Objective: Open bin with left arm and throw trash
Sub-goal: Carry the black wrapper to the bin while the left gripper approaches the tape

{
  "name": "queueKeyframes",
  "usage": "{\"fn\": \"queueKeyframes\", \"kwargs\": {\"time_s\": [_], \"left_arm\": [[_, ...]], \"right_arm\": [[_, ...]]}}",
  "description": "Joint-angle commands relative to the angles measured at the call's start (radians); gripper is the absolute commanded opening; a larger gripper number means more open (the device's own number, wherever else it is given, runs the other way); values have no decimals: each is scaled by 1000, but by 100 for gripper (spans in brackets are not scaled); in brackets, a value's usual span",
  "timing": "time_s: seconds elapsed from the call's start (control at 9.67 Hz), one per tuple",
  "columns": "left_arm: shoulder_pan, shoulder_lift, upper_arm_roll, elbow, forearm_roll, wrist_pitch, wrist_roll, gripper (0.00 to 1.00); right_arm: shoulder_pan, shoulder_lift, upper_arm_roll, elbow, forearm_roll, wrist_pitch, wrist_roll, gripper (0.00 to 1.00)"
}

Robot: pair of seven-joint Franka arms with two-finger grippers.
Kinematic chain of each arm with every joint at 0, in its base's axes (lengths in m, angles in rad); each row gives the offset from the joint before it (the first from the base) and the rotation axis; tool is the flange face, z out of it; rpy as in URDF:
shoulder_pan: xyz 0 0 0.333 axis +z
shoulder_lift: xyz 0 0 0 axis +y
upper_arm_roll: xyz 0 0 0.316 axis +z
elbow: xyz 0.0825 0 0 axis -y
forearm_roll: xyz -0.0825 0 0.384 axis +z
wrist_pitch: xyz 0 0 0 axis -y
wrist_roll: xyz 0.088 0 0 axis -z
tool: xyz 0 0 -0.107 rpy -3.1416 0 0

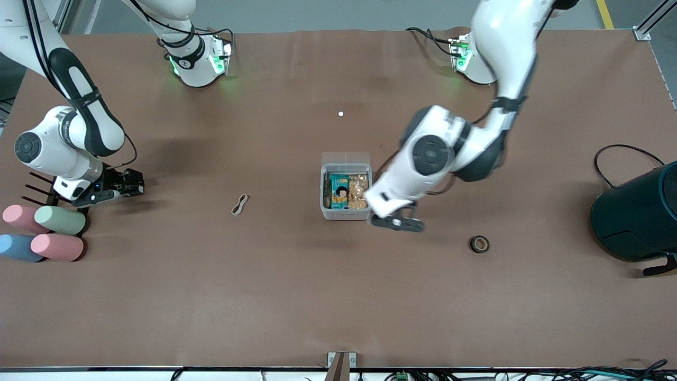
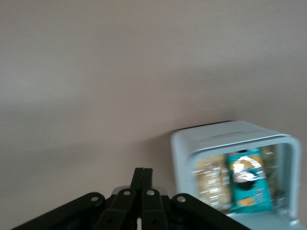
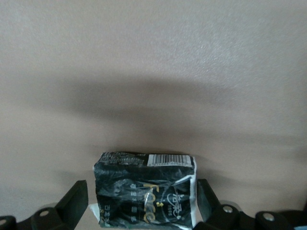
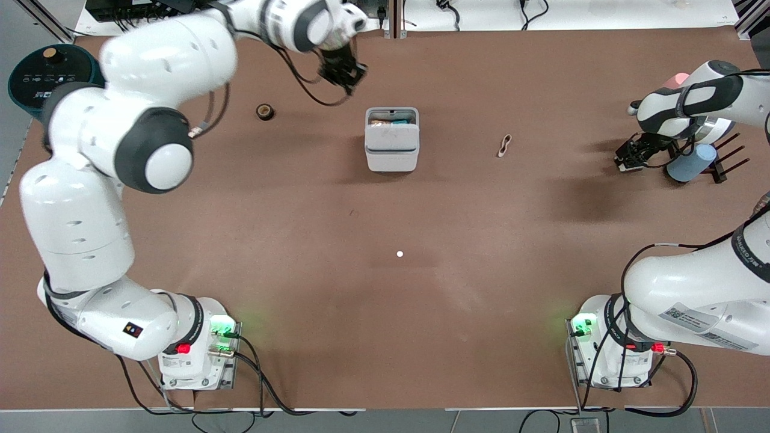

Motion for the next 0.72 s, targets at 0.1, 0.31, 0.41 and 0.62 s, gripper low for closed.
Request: {"fn": "queueKeyframes", "kwargs": {"time_s": [0.1, 0.31, 0.41, 0.62], "left_arm": [[164, 21, -2, -42, 98, -12, 220, 25], [235, 62, -5, -45, 217, 19, 302, 99], [254, 72, -4, -60, 229, 49, 336, 100], [295, 81, -2, -158, 236, 227, 393, 100]], "right_arm": [[-17, 5, 12, -16, -18, 3, -5, 41], [-11, -12, 15, 7, -18, -58, 8, 4], [6, -65, 24, 50, -14, -192, 58, 3], [204, -124, 32, 287, -6, -579, 401, 3]]}}
